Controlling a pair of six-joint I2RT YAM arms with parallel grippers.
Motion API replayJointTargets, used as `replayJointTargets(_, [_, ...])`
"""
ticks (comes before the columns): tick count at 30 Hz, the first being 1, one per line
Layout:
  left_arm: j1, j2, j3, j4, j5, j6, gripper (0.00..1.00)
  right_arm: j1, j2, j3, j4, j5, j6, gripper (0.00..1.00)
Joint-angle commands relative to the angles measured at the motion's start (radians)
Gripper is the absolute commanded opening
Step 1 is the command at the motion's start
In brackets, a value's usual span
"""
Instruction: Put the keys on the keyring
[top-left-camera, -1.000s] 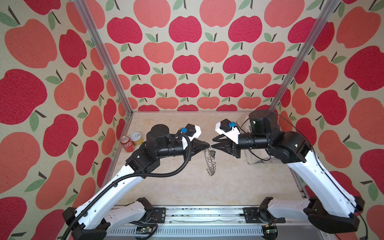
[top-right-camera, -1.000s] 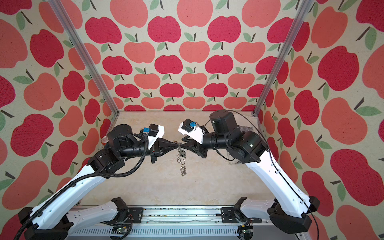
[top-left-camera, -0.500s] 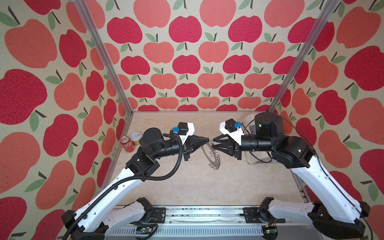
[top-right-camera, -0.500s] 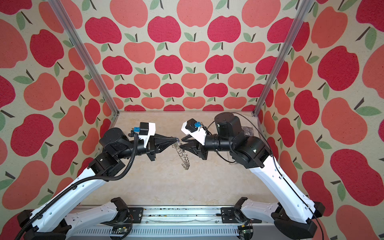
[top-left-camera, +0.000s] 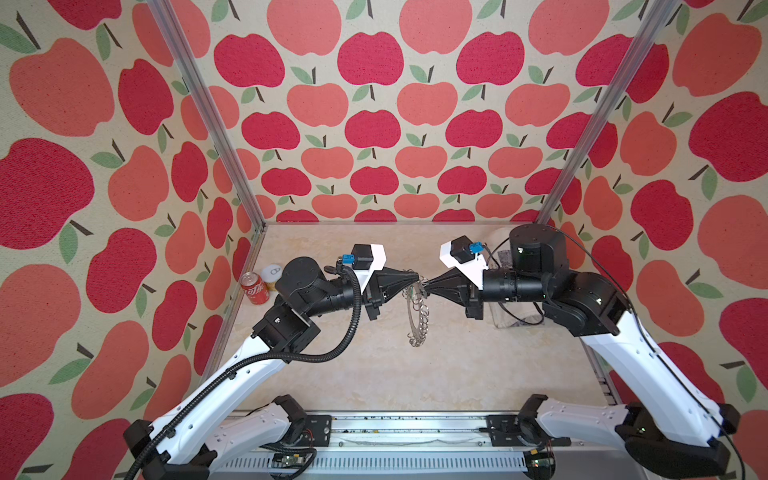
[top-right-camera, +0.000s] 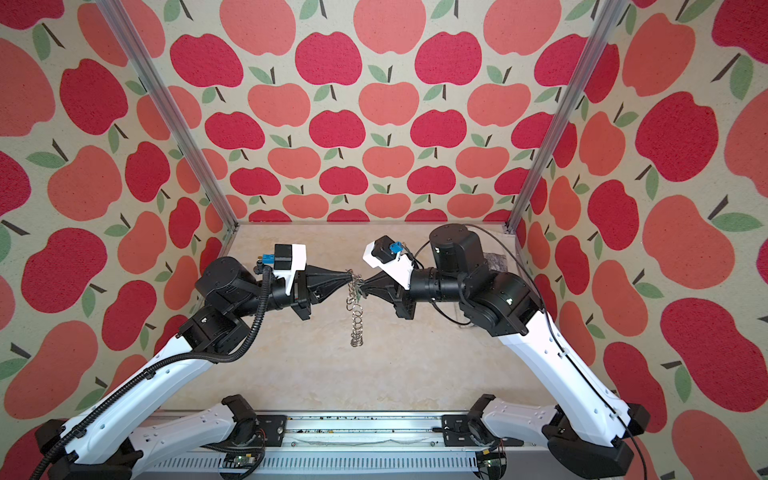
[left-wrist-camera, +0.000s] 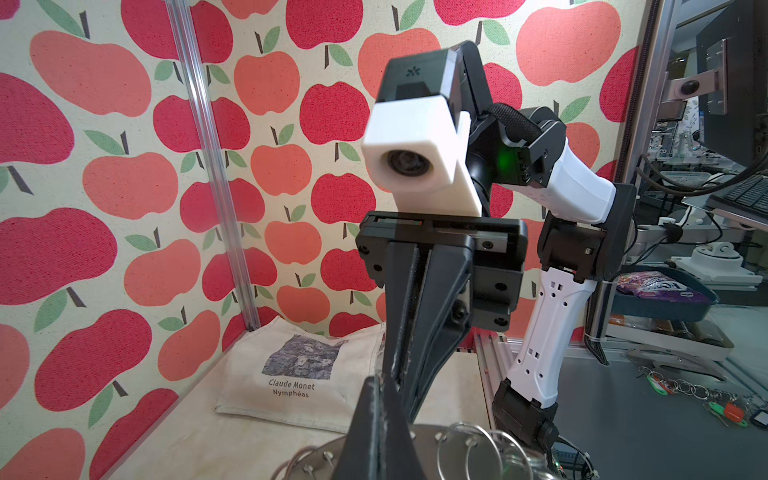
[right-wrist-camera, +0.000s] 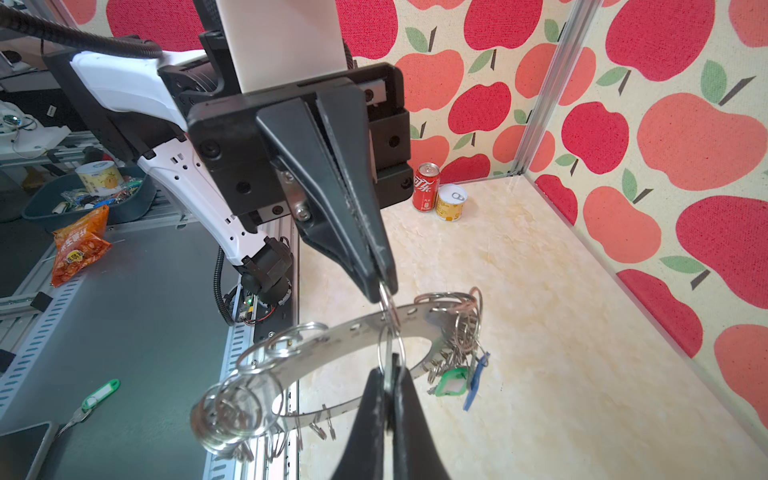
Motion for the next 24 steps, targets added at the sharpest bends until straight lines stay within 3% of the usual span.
replayJointTargets(1, [0.005,-0.017,-0.016,0.094,-0.013,-0.034,0.0,-0.003,0.003,-0.014,0.032,-0.035,0.017,0.0])
replayJointTargets(20, [0.022,-0.013,-0.107,0.371,-0.038,-0.143,0.0,0.017,0.006,-0.146,0.217,-0.114,0.116,0.0])
replayJointTargets(24, [0.032,-0.02,-0.115,0.371,-0.012,-0.15,0.0,0.007,-0.027,-0.118,0.148,-0.048,0.068,0.28])
